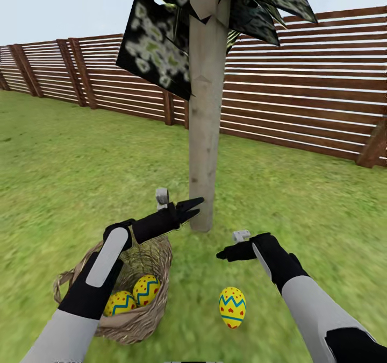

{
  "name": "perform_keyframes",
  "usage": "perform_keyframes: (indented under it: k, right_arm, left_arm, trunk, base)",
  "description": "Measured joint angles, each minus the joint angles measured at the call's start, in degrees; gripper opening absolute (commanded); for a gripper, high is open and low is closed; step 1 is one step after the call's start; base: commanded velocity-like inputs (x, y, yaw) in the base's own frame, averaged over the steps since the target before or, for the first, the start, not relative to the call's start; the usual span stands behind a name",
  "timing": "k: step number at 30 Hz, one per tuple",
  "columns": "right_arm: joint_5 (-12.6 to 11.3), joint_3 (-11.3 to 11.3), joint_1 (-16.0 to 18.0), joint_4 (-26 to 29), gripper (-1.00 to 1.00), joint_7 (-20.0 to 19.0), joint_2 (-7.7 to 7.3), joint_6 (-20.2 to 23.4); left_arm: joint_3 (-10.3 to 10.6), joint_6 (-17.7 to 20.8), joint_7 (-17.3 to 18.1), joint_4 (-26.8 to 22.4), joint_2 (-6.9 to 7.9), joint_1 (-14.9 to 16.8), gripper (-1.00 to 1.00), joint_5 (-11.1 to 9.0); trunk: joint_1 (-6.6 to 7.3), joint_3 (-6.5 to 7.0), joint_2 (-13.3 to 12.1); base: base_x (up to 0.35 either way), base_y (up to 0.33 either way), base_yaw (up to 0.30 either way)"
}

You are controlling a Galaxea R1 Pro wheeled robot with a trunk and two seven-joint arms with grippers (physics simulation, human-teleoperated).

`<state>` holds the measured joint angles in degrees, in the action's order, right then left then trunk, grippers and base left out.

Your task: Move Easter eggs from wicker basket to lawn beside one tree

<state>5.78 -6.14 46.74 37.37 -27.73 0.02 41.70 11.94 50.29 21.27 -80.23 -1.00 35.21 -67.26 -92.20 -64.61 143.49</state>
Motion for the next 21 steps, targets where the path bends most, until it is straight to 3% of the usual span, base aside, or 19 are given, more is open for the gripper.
perform_keyframes:
  k: [2, 5, 9, 13, 21]
  right_arm:
    - [0.0, 1.1, 0.0, 0.0, 1.0, -0.5, -0.32, 0.0]
    - [0.1, 6.1, 0.0, 0.0, 1.0, -2.7, -1.09, 0.0]
    - [0.3, 10.3, 0.0, 0.0, 1.0, -9.2, -2.05, -0.2]
    - [0.2, 11.1, 0.0, 0.0, 1.0, -12.2, -3.69, -0.2]
    - [0.1, 11.2, 0.0, 0.0, 1.0, -13.2, -4.02, -0.2]
  left_arm:
    - [-0.2, 0.0, 0.0, 0.0, 0.44, 0.0, 1.0, 0.0]
    - [-0.4, 0.1, 0.1, 0.0, 1.17, 0.0, 1.0, -0.1]
    - [-0.4, 0.1, 0.1, 0.0, 1.34, 0.0, 1.0, -0.1]
    - [-0.5, 0.1, 0.2, 0.0, 1.4, 0.0, 1.0, -0.1]
    - [-1.6, 0.1, 0.2, 0.0, 1.74, 0.0, 1.0, -0.1]
  trunk:
    - [0.05, 0.44, 0.0]
    - [0.13, 1.11, -0.1]
    - [0.23, 2.0, -0.1]
    - [0.34, 2.88, -0.2]
    - [0.73, 4.62, -0.7]
  base:
    - [0.0, 0.0, 0.0]
    - [0.0, 0.0, 0.0]
    - [0.0, 0.0, 0.0]
    - [0.0, 0.0, 0.0]
    - [0.0, 0.0, 0.0]
